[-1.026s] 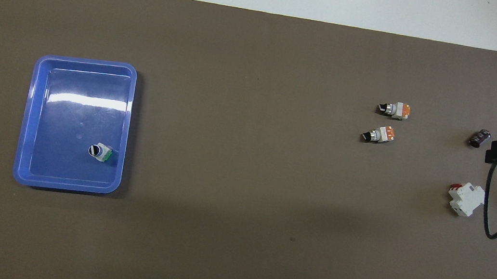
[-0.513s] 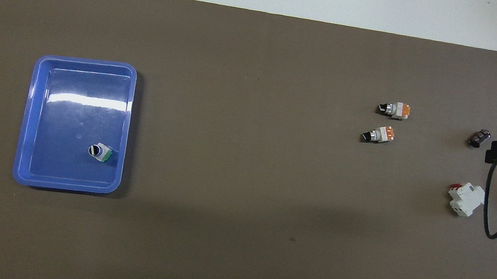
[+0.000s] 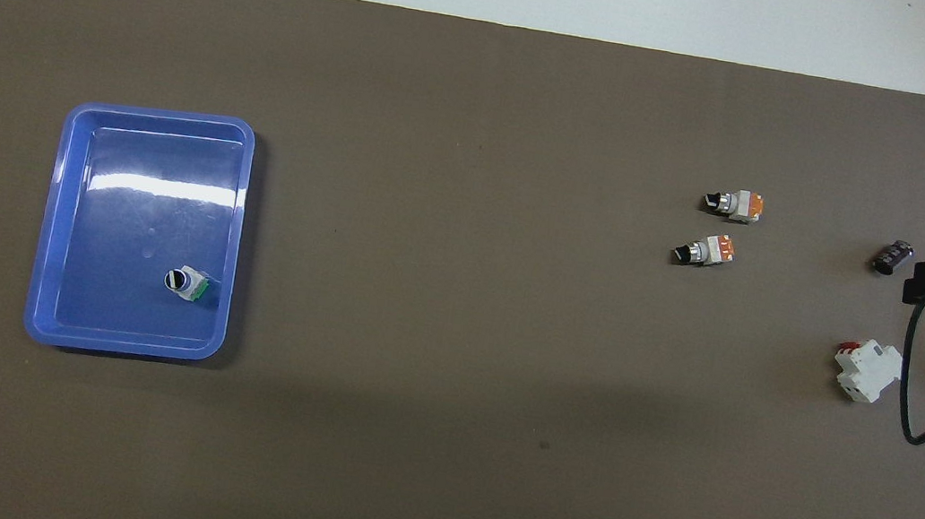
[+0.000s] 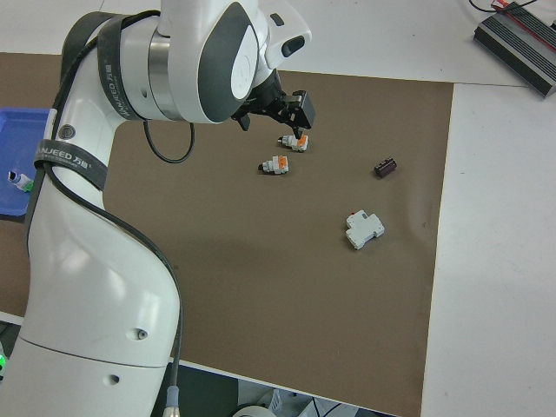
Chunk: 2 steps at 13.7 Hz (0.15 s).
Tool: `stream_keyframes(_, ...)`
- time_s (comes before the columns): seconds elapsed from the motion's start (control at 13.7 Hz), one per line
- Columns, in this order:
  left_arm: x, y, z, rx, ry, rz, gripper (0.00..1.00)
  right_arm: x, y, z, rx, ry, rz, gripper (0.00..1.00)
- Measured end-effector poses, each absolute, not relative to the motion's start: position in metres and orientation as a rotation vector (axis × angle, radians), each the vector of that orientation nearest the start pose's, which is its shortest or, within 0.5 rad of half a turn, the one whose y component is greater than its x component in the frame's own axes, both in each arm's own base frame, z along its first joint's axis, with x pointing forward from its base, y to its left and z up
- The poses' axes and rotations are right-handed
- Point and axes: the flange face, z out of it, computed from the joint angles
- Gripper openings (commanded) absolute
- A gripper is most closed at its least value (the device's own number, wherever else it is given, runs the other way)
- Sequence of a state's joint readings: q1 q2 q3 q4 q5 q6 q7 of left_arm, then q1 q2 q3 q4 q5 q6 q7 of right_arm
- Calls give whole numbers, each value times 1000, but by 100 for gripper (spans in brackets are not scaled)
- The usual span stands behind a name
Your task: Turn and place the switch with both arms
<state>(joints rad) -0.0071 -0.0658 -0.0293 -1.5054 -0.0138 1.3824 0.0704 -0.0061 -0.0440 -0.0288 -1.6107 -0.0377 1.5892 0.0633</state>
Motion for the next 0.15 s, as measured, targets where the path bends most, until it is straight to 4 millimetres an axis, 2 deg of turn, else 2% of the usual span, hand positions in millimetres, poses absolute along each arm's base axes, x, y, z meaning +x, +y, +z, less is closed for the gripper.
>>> stream_keyframes(0.15,513,-21,673,-3148,166,92,100,542,-23,632,-3174,155,-37,100)
